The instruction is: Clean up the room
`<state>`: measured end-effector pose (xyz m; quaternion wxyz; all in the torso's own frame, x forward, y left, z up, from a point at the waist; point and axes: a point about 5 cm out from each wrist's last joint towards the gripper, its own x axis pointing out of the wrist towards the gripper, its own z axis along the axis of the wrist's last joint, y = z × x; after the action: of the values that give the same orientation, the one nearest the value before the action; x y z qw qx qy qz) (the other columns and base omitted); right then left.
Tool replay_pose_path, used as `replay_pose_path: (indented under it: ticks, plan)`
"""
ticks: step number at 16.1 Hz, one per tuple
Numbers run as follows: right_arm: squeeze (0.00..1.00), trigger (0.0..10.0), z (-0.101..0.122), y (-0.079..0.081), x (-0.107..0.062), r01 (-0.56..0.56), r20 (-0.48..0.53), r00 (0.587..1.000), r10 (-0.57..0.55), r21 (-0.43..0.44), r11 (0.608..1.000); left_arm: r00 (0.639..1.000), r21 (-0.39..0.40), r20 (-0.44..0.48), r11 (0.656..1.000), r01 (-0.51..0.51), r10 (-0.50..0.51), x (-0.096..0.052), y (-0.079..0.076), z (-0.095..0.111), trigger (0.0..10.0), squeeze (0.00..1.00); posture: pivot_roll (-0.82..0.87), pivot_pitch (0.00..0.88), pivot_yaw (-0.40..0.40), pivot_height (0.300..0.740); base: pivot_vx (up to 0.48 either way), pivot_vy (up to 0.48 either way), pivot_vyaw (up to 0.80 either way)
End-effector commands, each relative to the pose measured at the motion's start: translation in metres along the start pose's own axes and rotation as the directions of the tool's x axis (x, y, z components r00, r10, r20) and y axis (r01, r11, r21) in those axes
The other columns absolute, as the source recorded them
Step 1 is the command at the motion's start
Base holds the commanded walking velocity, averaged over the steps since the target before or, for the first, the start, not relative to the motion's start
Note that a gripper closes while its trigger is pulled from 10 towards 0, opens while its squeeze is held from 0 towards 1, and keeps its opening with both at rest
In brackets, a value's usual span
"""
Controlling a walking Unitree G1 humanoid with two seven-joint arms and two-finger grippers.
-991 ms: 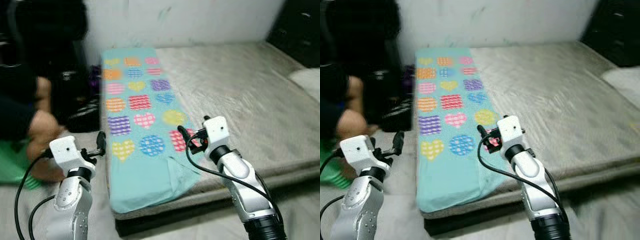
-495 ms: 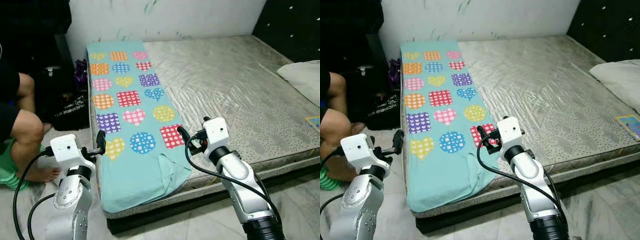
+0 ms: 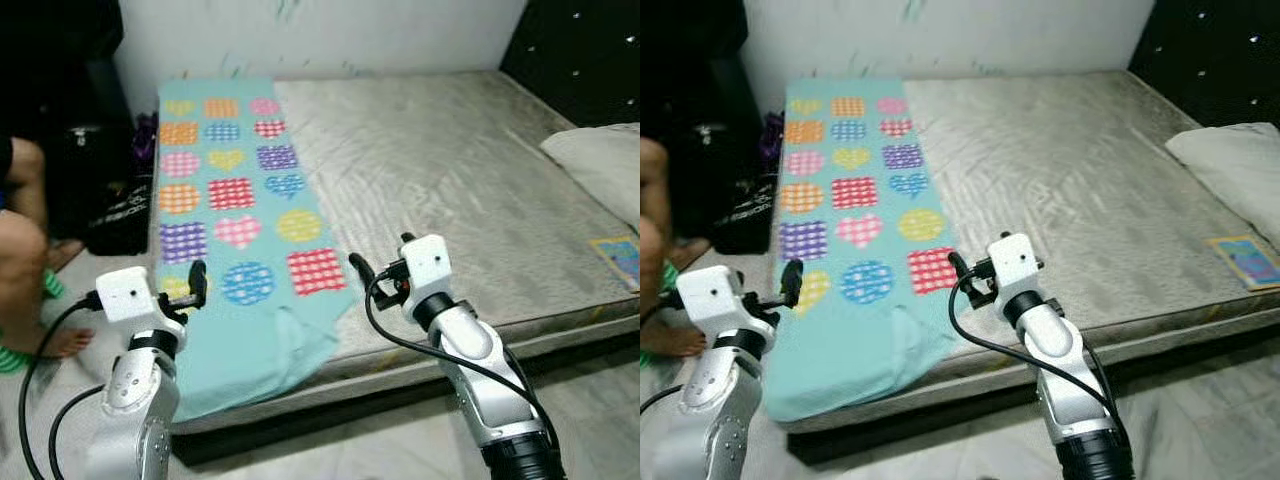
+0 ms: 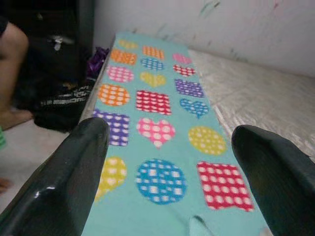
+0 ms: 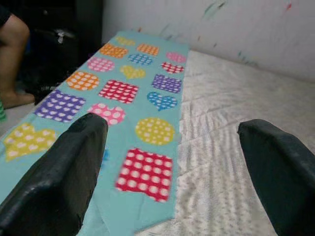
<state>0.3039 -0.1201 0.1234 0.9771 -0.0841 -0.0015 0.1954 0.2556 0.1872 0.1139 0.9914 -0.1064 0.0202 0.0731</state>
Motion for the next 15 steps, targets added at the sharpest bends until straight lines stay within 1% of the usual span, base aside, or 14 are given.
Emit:
replay_pose_path:
  ticks: [1, 2, 6, 7, 10, 15]
  plan:
    - [0.00, 10.0, -0.0041, -0.0068, -0.0041, 0.019, -0.016, 1.000, -0.019, -0.007, 1.000, 1.000, -0.004, -0.018, 1.000, 0.021, -0.021, -0.0006, -0.0071, -0.0039, 10.0, 0.00, -0.12, 0.045, -0.034, 0.740, 0.000, -0.274, 0.00]
    - [0.00, 10.0, -0.0042, -0.0067, -0.0042, 0.017, -0.016, 1.000, -0.017, -0.008, 1.000, 1.000, 0.003, -0.020, 1.000, 0.022, -0.022, -0.0002, -0.0076, -0.0040, 10.0, 0.00, -0.12, 0.045, -0.034, 0.740, 0.000, 0.000, 0.00]
    - [0.00, 10.0, -0.0041, -0.0073, -0.0042, 0.017, -0.016, 1.000, -0.017, -0.013, 1.000, 1.000, -0.022, -0.005, 0.999, 0.030, -0.031, -0.0001, -0.0093, -0.0031, 10.0, 0.00, -0.12, 0.046, -0.036, 0.740, 0.000, 0.000, 0.00]
    - [0.00, 10.0, -0.0041, -0.0074, -0.0043, 0.017, -0.017, 1.000, -0.017, -0.014, 1.000, 0.998, -0.044, 0.009, 0.997, 0.057, -0.057, -0.0011, -0.0110, -0.0013, 10.0, 0.00, -0.12, 0.046, -0.036, 0.740, 0.000, 0.000, 0.00]
    - [0.00, 10.0, -0.0042, -0.0068, -0.0044, 0.015, -0.017, 1.000, -0.015, -0.016, 1.000, 0.994, -0.052, 0.034, 0.993, 0.104, -0.102, -0.0033, -0.0141, 0.0018, 10.0, 0.00, -0.12, 0.049, -0.036, 0.740, 0.000, 0.000, 0.00]
    - [0.00, 10.0, -0.0041, -0.0086, -0.0043, 0.024, -0.016, 1.000, -0.024, -0.018, 1.000, 0.992, -0.055, 0.044, 0.991, 0.121, -0.119, -0.0034, -0.0150, 0.0028, 10.0, 0.00, -0.12, 0.051, -0.037, 0.740, 0.330, 0.000, 0.00]
